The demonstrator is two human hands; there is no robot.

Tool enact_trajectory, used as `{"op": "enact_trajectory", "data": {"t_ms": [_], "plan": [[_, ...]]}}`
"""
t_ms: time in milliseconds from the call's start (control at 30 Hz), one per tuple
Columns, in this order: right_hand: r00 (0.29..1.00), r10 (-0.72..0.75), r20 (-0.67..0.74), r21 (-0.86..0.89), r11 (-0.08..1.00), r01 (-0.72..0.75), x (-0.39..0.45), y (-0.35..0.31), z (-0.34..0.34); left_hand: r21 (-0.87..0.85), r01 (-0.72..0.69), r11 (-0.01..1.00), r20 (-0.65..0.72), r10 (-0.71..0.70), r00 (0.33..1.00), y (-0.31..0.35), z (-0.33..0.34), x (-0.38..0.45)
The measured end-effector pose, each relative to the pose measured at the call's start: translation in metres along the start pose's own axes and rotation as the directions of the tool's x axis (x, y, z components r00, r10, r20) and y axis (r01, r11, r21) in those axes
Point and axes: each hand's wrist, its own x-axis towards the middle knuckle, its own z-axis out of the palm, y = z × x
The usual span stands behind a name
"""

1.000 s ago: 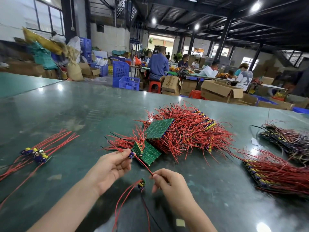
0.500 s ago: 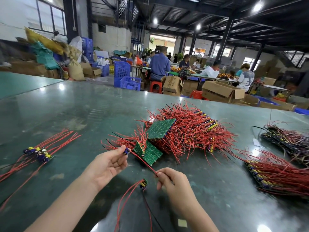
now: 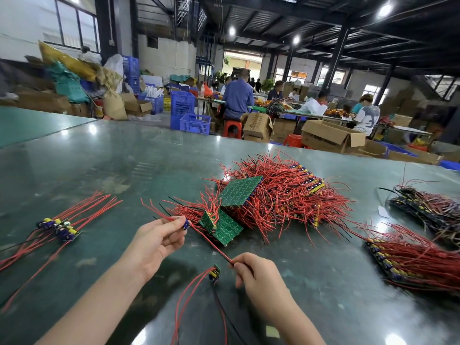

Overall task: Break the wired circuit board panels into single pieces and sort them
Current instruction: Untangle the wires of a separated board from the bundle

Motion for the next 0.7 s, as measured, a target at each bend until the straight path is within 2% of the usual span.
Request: {"op": "enact_trajectory", "data": {"t_ms": [200,333,433,500,533,600,667,700], "plan": [[0.998,0.069,-0.006,0.008,0.998,-0.069,0.001,0.000,0.001,-0.007,0.030,1.000,0.021,-0.030,0.999,0.001,0.001,-0.002],[0.997,0.047,-0.054,0.051,0.998,-0.044,0.000,-0.001,-0.002,-0.041,0.099,0.994,0.091,-0.095,0.991,0.002,-0.001,-0.001],[1.000,0.011,0.002,-0.057,0.998,-0.011,-0.002,-0.002,-0.001,-0.102,0.120,0.988,0.137,-0.106,0.985,0.003,-0.002,-0.001],[1.000,-0.003,-0.031,-0.096,0.995,0.000,-0.004,-0.003,-0.002,-0.111,0.130,0.985,0.191,-0.107,0.976,0.003,-0.003,-0.002],[0.997,0.012,-0.072,-0.044,0.999,-0.015,-0.005,-0.004,-0.003,-0.094,0.141,0.986,0.228,-0.116,0.967,0.002,-0.002,-0.003],[0.986,0.098,-0.137,0.180,0.981,-0.073,-0.006,-0.007,-0.005,-0.016,0.154,0.988,0.296,-0.143,0.944,-0.002,0.002,-0.008],[0.988,0.139,-0.070,0.404,0.910,-0.099,-0.006,-0.012,-0.005,0.092,0.148,0.985,0.347,-0.171,0.922,-0.008,0.005,-0.013],[0.993,0.117,-0.029,0.446,0.891,-0.092,-0.005,-0.014,-0.003,0.139,0.139,0.981,0.364,-0.181,0.914,-0.011,0.007,-0.015]]}}
